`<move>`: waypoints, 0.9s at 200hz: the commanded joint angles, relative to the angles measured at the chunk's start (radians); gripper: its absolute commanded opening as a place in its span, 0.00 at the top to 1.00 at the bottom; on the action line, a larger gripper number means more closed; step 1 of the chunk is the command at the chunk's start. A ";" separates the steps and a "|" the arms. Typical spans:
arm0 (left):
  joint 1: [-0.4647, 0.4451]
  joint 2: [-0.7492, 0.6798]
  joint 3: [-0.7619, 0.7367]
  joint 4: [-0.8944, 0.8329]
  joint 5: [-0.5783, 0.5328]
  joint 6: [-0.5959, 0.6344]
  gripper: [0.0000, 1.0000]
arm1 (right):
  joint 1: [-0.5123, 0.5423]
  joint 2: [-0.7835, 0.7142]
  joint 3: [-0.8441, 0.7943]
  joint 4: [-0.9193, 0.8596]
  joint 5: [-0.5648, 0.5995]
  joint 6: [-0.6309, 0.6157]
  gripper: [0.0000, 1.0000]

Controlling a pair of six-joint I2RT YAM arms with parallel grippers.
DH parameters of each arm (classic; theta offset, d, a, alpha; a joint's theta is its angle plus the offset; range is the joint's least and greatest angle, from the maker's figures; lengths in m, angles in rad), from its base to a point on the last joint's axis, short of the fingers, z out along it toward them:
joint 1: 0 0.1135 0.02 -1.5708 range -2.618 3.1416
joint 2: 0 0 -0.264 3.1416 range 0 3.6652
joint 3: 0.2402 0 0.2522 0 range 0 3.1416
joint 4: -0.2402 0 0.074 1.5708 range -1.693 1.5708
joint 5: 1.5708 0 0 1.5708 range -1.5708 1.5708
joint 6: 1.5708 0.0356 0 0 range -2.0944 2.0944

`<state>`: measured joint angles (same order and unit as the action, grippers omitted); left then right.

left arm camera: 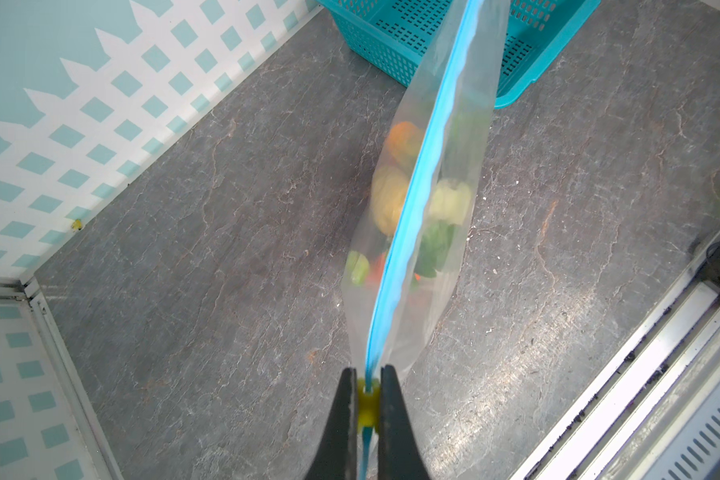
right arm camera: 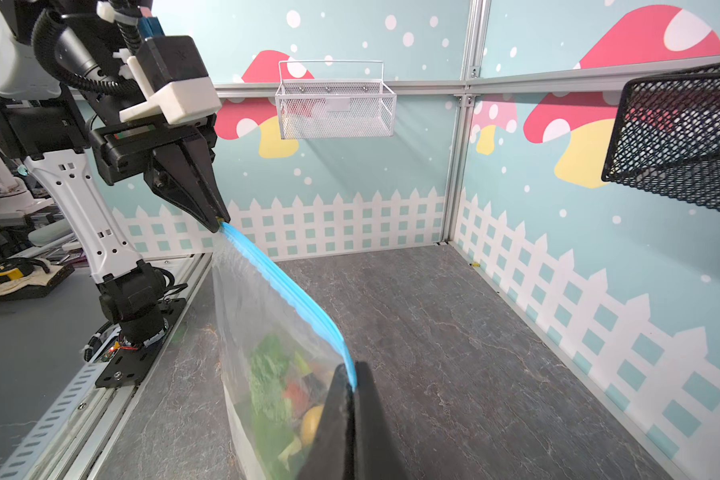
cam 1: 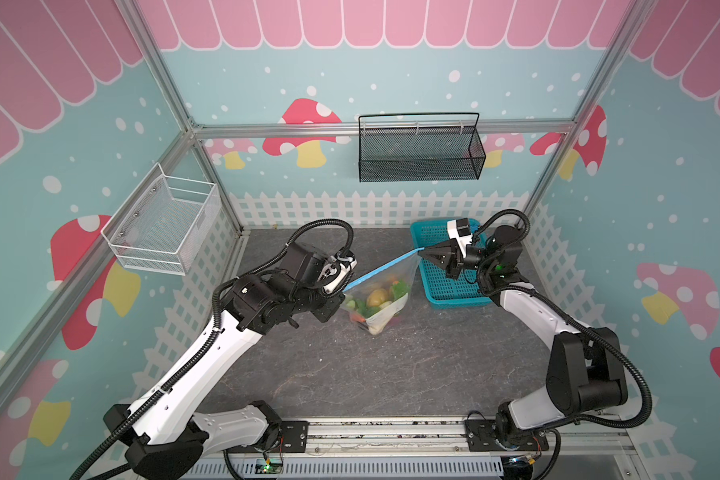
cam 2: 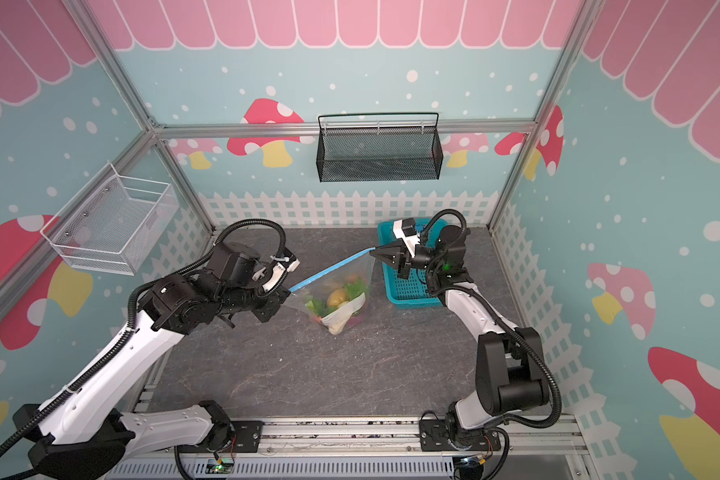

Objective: Place the food in the zip-top bag and seal the zipper

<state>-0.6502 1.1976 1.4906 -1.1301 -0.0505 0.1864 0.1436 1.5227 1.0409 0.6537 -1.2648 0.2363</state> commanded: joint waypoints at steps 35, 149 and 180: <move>0.010 -0.039 -0.014 -0.109 -0.059 0.003 0.96 | -0.021 -0.018 -0.007 0.013 0.041 -0.020 1.00; 0.010 0.006 0.055 -0.123 0.050 -0.019 0.73 | 0.015 -0.039 -0.023 -0.027 0.030 -0.053 1.00; 0.009 0.102 0.188 -0.050 0.147 -0.038 0.40 | 0.037 -0.044 -0.019 -0.047 0.034 -0.064 1.00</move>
<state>-0.6437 1.2453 1.5894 -1.2125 0.0078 0.1593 0.1631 1.5105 1.0286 0.6151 -1.2381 0.2062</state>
